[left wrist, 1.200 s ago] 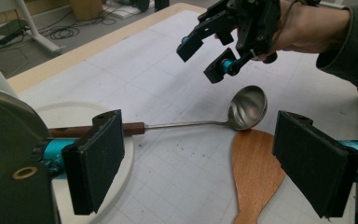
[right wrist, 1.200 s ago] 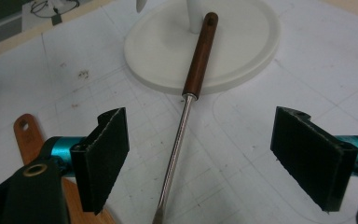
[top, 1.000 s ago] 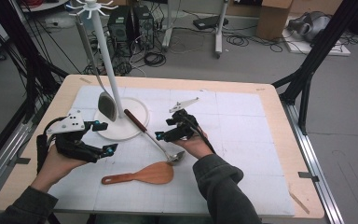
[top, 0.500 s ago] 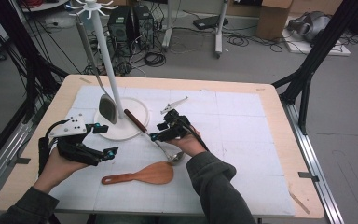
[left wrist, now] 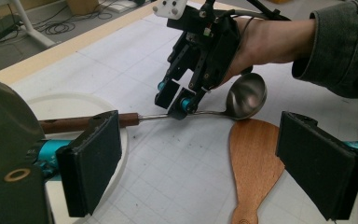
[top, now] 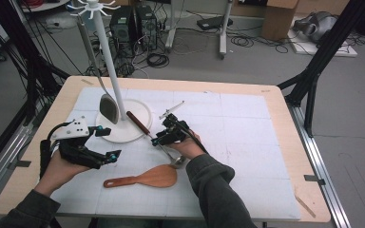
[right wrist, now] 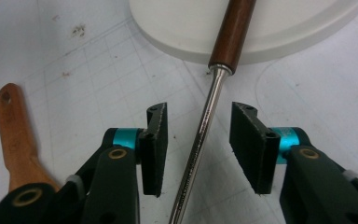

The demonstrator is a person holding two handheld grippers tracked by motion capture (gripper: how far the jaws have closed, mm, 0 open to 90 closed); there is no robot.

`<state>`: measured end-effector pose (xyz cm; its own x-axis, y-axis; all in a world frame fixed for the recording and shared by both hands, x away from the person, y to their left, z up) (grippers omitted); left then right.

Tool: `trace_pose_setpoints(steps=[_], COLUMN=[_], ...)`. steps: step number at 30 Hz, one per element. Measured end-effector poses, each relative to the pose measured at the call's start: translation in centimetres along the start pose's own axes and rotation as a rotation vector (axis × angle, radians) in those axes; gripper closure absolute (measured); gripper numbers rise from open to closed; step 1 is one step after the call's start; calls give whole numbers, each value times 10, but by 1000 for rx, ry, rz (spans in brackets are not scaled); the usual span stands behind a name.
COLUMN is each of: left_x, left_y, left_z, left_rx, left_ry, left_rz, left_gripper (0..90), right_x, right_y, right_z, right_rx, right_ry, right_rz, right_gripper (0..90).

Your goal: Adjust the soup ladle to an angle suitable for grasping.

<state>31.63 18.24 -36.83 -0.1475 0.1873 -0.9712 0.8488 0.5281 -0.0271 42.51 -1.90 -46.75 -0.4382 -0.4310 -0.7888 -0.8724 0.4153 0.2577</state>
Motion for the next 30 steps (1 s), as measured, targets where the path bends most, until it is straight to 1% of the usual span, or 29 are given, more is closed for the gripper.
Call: trace_pose_setpoints(steps=[1, 5, 8, 9, 10, 12, 14, 16, 22, 24, 25, 26, 27, 30], left_x=[0, 0, 0, 0, 0, 0, 0, 0, 0, 0, 0, 0, 0, 0], left_y=[0, 0, 0, 0, -1, -1, 0, 0, -1, 0, 0, 0, 0, -1], left_z=[0, 0, 0, 0, 0, -1, -1, -1, -1, -1, -1, 0, 0, 0], left_rx=[0, -1, 0, 1, 0, -1, 1, 0, 1, 2, 2, 2, 2, 1], left_ry=[0, 1, -2, -2, -3, -4, -3, -2, -3, -2, -2, -2, -1, -3], left_rz=[1, 1, 0, 0, 1, 1, 3, 3, 2, 3, 3, 4, 4, 3], left_gripper=[149, 149, 149, 149, 149, 149, 149, 149, 149, 149, 149, 150, 150, 150], right_x=[1, 2, 4, 5, 6, 7, 7, 8, 8, 9, 9, 9, 9, 8], right_y=[0, -1, 0, -1, -1, -1, -2, -2, -3, -4, -3, -4, -4, -4], right_z=[0, 3, 6, 8, 9, 10, 10, 9, 9, 8, 7, 6, 5, 2], right_rx=[4, 15, 19, 17, 19, 14, 10, 16, 12, 7, 11, 7, 11, 3], right_ry=[12, 29, 49, 52, 59, 63, 60, 64, 60, 69, 70, 71, 76, 73], right_rz=[4, -4, 7, -3, 4, -8, 9, 26, 44, 44, 61, 58, 74, 88], right_gripper=[605, 648, 670, 678, 690, 712, 742, 747, 761, 768, 770, 773, 778, 792])
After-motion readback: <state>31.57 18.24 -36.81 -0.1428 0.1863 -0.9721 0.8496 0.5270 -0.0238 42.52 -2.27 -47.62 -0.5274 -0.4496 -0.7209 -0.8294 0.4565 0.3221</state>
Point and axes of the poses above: each handheld gripper's, and its own axes: z roughly forward along the jaws, x roughly out of its underside, y roughly to its left, the point moved 6 cm from there along z, roughly forward along the jaws, and after that the axes turned 12 degrees about -y, right-handed, at the moved point
